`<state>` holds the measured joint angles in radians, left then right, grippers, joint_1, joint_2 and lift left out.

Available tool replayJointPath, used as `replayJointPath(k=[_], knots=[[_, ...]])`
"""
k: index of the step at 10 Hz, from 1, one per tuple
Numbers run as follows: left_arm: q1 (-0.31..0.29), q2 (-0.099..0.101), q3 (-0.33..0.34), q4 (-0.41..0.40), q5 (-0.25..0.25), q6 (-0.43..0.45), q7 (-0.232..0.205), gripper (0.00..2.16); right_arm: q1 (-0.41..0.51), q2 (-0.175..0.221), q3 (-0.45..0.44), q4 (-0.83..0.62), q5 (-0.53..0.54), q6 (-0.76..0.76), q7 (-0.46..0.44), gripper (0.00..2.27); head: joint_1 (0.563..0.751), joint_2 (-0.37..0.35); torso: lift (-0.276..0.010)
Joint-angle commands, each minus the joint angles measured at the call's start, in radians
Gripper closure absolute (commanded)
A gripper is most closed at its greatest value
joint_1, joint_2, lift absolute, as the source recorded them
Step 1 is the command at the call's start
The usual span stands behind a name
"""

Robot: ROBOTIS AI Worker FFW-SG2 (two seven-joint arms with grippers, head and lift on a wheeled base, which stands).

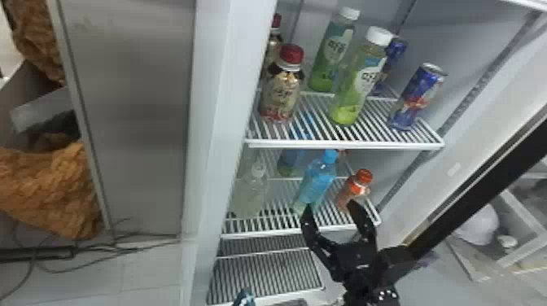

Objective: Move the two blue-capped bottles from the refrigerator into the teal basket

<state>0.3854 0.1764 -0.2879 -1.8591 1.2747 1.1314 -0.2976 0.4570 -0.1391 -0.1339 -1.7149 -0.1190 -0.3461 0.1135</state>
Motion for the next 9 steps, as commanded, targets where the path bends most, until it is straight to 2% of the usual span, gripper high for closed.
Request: replayJointPath(k=[1, 9], knots=[[0.002, 0.0, 0.0, 0.0, 0.0, 0.0, 0.0, 1.14, -0.037, -0.007, 0.011, 0.037, -0.001, -0.007, 0.0, 0.14, 0.695, -0.35, -0.142], [0.0, 0.0, -0.004, 0.0, 0.002, 0.002, 0.0, 1.14, -0.187, -0.022, 0.036, 0.187, -0.002, -0.032, -0.011, 0.11, 0.695, -0.35, -0.142]])
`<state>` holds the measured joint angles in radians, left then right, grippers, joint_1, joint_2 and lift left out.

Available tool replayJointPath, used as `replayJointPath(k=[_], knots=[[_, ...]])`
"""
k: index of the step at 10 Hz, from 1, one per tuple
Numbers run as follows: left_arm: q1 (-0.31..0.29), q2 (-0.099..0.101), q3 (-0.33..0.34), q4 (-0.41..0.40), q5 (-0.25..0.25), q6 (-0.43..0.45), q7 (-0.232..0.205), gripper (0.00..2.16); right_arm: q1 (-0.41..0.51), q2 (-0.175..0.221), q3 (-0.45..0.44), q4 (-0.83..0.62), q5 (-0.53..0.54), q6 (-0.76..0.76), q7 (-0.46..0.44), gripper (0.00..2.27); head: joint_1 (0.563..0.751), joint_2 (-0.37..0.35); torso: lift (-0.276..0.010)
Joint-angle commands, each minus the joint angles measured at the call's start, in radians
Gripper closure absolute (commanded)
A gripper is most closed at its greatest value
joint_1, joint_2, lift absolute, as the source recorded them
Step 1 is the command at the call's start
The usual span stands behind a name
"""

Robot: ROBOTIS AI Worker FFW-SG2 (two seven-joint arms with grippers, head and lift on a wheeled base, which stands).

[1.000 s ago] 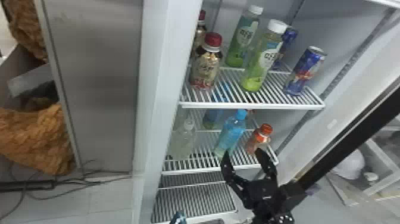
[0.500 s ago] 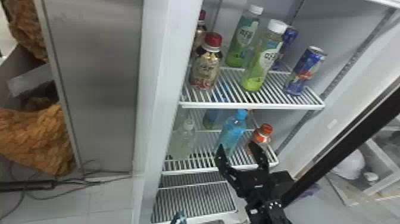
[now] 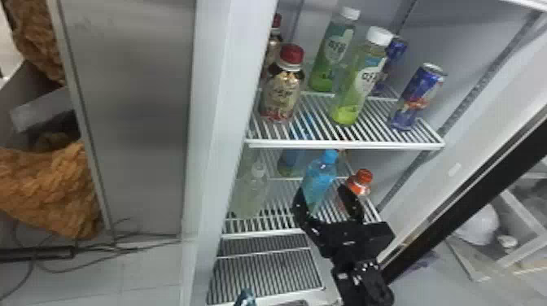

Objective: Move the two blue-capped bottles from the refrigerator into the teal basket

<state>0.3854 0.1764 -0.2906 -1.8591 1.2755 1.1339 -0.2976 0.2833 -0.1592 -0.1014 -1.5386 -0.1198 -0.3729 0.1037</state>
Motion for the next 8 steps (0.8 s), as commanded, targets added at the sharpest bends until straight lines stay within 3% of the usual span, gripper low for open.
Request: replayJointPath(k=[1, 8], knots=[[0.0, 0.0, -0.001, 0.0, 0.001, 0.0, 0.0, 1.14, -0.035, -0.005, 0.009, 0.03, -0.001, -0.013, -0.002, 0.11, 0.695, -0.35, -0.142], [-0.005, 0.0, -0.004, 0.0, 0.002, 0.0, 0.0, 1.14, -0.126, -0.01, 0.011, 0.116, 0.002, -0.027, -0.016, 0.22, 0.695, -0.35, -0.142]])
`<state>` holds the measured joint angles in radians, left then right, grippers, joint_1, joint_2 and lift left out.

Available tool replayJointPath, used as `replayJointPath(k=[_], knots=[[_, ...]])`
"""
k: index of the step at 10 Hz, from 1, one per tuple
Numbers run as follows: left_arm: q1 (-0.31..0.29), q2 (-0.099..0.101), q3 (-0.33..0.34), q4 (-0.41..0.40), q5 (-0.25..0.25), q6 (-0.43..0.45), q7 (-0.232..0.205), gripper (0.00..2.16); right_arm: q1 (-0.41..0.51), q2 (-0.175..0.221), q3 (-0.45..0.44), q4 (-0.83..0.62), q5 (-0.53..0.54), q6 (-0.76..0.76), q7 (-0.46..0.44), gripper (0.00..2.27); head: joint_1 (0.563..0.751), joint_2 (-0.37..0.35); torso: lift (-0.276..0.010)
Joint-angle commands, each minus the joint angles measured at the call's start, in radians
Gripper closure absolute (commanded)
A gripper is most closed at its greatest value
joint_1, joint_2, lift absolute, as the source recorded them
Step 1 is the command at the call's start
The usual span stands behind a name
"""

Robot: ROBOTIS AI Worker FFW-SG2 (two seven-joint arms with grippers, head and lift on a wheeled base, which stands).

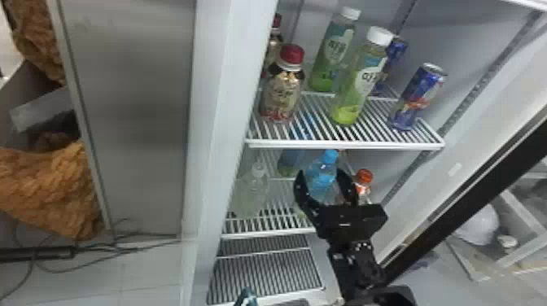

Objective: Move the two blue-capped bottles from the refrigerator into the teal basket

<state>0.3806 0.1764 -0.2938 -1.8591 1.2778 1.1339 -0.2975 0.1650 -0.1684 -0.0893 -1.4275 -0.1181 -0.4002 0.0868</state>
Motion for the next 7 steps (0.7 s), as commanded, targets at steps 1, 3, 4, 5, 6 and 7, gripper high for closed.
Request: replayJointPath(k=[1, 3, 4, 5, 6, 7], knots=[[0.0, 0.0, -0.001, 0.0, 0.0, 0.0, 0.0, 1.14, -0.01, 0.0, -0.001, 0.01, -0.005, 0.002, -0.001, 0.32, 0.695, -0.35, -0.142], [0.002, 0.0, 0.001, 0.0, 0.002, 0.0, 0.0, 1.14, 0.007, 0.0, -0.003, -0.014, -0.014, 0.0, 0.001, 0.58, 0.695, -0.35, -0.142], [0.002, 0.0, 0.002, 0.0, 0.002, 0.0, 0.0, 1.14, 0.029, 0.0, -0.003, -0.049, -0.025, 0.0, 0.001, 0.58, 0.695, -0.35, -0.142], [0.002, 0.0, 0.002, 0.0, 0.002, -0.002, 0.0, 1.14, 0.058, 0.0, -0.003, -0.093, -0.046, 0.0, 0.001, 0.58, 0.695, -0.35, -0.142], [0.002, -0.002, 0.004, 0.0, 0.002, -0.002, 0.0, 1.14, 0.098, 0.0, -0.007, -0.147, -0.067, -0.002, 0.001, 0.58, 0.695, -0.35, -0.142], [0.005, -0.002, 0.005, 0.0, 0.002, -0.005, 0.0, 1.14, 0.144, 0.0, -0.015, -0.211, -0.083, -0.002, 0.001, 0.58, 0.695, -0.35, -0.142]])
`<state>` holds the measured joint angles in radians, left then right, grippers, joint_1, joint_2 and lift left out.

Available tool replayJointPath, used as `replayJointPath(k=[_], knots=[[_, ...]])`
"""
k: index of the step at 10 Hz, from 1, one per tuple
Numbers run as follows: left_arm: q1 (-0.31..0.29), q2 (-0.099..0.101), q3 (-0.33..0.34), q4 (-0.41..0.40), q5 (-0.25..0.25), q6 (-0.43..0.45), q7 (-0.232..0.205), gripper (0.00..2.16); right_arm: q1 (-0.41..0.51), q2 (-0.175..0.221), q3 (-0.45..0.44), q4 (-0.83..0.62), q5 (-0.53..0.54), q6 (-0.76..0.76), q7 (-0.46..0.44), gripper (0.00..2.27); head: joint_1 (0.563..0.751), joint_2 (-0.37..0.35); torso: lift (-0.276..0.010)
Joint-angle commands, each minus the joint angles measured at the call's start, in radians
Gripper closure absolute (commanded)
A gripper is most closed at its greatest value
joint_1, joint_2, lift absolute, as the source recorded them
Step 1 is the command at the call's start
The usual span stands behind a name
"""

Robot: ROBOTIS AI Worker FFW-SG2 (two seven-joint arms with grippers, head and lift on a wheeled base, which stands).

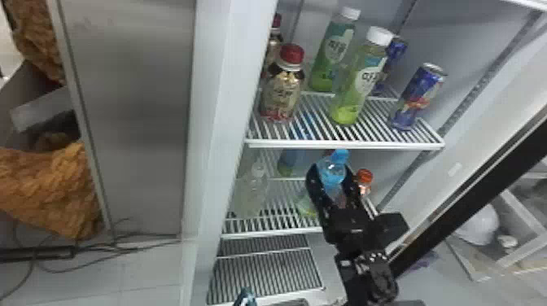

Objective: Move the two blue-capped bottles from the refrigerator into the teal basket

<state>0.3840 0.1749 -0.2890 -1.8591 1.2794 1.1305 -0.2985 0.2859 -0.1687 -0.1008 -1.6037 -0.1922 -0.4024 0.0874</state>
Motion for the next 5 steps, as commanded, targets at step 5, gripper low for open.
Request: replayJointPath(k=[5], knots=[[0.001, 0.001, 0.004, 0.0, 0.002, -0.004, -0.002, 1.14, 0.244, 0.0, -0.031, -0.295, -0.044, 0.093, 0.031, 0.58, 0.695, -0.35, -0.142]])
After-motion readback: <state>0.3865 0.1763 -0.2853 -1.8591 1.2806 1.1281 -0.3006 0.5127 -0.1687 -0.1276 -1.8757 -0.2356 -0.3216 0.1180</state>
